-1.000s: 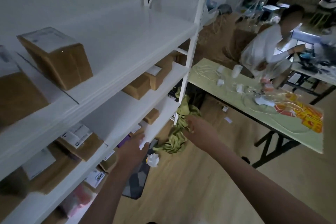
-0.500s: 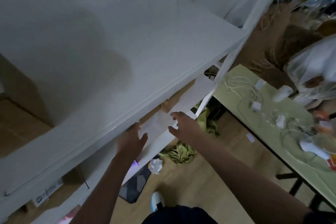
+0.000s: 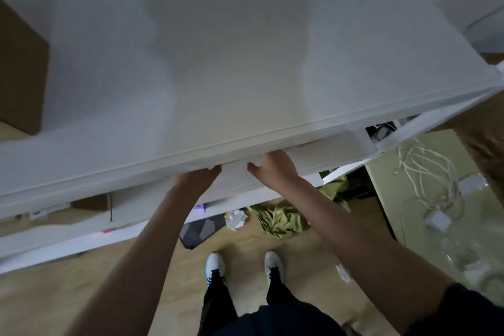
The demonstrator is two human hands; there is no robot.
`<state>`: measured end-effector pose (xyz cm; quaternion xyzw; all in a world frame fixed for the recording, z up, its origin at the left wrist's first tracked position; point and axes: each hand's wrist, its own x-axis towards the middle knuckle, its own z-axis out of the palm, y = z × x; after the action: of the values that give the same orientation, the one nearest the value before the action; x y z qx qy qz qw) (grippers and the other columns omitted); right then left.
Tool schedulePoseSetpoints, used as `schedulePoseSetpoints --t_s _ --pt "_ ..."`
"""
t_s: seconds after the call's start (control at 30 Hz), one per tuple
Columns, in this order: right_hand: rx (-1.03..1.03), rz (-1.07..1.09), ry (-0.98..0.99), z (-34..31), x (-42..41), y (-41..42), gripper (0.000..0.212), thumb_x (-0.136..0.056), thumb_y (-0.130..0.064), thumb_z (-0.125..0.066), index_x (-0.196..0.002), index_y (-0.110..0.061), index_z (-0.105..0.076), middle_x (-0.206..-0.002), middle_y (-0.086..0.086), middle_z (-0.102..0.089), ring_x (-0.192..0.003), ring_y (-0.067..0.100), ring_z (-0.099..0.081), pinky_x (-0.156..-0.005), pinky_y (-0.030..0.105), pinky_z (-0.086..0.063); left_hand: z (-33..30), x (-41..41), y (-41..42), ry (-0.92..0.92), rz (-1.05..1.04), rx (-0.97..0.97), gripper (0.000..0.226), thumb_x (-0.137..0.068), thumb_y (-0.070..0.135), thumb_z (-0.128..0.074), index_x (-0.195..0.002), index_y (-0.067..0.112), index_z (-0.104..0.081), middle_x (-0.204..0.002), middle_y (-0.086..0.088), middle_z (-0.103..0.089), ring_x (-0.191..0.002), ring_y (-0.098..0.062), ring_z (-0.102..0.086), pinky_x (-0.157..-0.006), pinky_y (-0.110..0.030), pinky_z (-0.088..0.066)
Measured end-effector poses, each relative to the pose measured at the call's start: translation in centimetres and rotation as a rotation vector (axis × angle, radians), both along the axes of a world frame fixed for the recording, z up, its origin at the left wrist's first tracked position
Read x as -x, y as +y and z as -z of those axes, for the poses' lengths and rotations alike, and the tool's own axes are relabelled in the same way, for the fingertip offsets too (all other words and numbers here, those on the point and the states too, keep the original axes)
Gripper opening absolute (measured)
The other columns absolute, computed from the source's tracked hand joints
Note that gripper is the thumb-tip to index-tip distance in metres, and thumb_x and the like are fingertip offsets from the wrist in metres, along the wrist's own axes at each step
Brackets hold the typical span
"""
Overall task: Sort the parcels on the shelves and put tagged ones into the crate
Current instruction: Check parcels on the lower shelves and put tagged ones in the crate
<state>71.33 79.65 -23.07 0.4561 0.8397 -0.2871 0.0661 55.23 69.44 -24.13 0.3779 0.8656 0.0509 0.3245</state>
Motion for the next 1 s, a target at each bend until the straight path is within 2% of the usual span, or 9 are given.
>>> schedulePoseSetpoints --t_s 0.07,0.13,0.2,0.27,0.43,0.67,0.87,1.0 --pt "0.022 -0.023 0.032 0.0 -0.1 0.4 0.042 -0.096 -0.037 -0.061 -0.073 -0.009 -0.042 -0.066 0.000 -0.045 -0.075 0.024 -0.051 -0.061 0.030 -0.035 0.6 -0.4 -0.2 0.099 -0.058 -0.099 0.046 -0.098 0.044 -0.054 -0.131 0.012 -0.059 -0.134 -0.014 -0.060 -0.123 -0.032 -0.055 -0.098 -0.035 -0.042" --pt "0.034 -0.048 0.079 0.0 -0.2 0.5 0.032 -0.095 -0.037 -0.063 -0.092 -0.008 -0.051 -0.088 0.006 -0.059 -0.091 0.027 -0.058 -0.071 0.032 -0.043 0.7 -1.3 -0.7 0.140 -0.067 -0.106 0.044 -0.095 0.044 -0.058 -0.124 0.010 -0.061 -0.122 -0.016 -0.065 -0.112 -0.035 -0.060 -0.089 -0.037 -0.048" --pt "0.029 -0.077 0.135 0.0 -0.8 0.1 0.037 -0.094 -0.035 -0.065 -0.113 -0.005 -0.053 -0.101 0.006 -0.056 -0.100 0.026 -0.058 -0.074 0.032 -0.042 0.8 -1.9 -1.4 0.147 -0.070 -0.165 0.039 -0.092 0.039 -0.064 -0.117 0.010 -0.063 -0.114 -0.015 -0.067 -0.105 -0.035 -0.062 -0.080 -0.036 -0.048" --pt "0.011 -0.116 0.168 0.0 -1.6 -0.6 0.044 -0.093 -0.034 -0.066 -0.123 -0.006 -0.049 -0.099 -0.001 -0.046 -0.095 0.024 -0.055 -0.072 0.031 -0.037 0.5 -2.5 -2.0 0.181 -0.059 -0.216 0.039 -0.088 0.038 -0.067 -0.115 0.010 -0.061 -0.114 -0.013 -0.065 -0.103 -0.034 -0.062 -0.076 -0.035 -0.046" --pt "-0.048 -0.157 0.163 0.9 -4.4 -2.6 0.040 -0.092 -0.035 -0.067 -0.120 -0.012 -0.050 -0.101 -0.005 -0.045 -0.093 0.020 -0.058 -0.069 0.029 -0.039 0.9 -4.7 -5.1 0.185 -0.013 -0.264 0.043 -0.087 0.037 -0.067 -0.121 0.015 -0.054 -0.114 -0.005 -0.061 -0.101 -0.029 -0.060 -0.067 -0.034 -0.044" --pt "-0.033 -0.103 0.158 1.9 -6.4 -4.6 0.046 -0.091 -0.035 -0.067 -0.131 -0.016 -0.052 -0.121 -0.002 -0.056 -0.104 0.018 -0.062 -0.074 0.032 -0.049 1.0 -6.1 -7.8 0.169 0.020 -0.258 0.049 -0.088 0.039 -0.064 -0.130 0.020 -0.050 -0.115 -0.001 -0.061 -0.099 -0.026 -0.062 -0.072 -0.042 -0.055" --pt "-0.078 -0.104 0.170 1.6 -5.8 -4.5 0.041 -0.090 -0.031 -0.068 -0.126 -0.017 -0.057 -0.117 0.000 -0.058 -0.097 0.020 -0.065 -0.077 0.036 -0.056 0.3 -5.2 -7.4 0.245 0.067 -0.315 0.062 -0.087 0.037 -0.068 -0.139 0.019 -0.041 -0.130 -0.001 -0.059 -0.110 -0.026 -0.061 -0.076 -0.042 -0.057" --pt "-0.163 -0.140 0.170 0.7 -4.6 -4.6 0.045 -0.089 -0.033 -0.069 -0.127 -0.014 -0.054 -0.115 0.002 -0.056 -0.098 0.021 -0.061 -0.073 0.034 -0.053 0.3 -5.2 -7.4 0.249 0.076 -0.328 0.060 -0.088 0.032 -0.068 -0.138 0.013 -0.041 -0.122 -0.007 -0.060 -0.107 -0.029 -0.060 -0.077 -0.043 -0.056"
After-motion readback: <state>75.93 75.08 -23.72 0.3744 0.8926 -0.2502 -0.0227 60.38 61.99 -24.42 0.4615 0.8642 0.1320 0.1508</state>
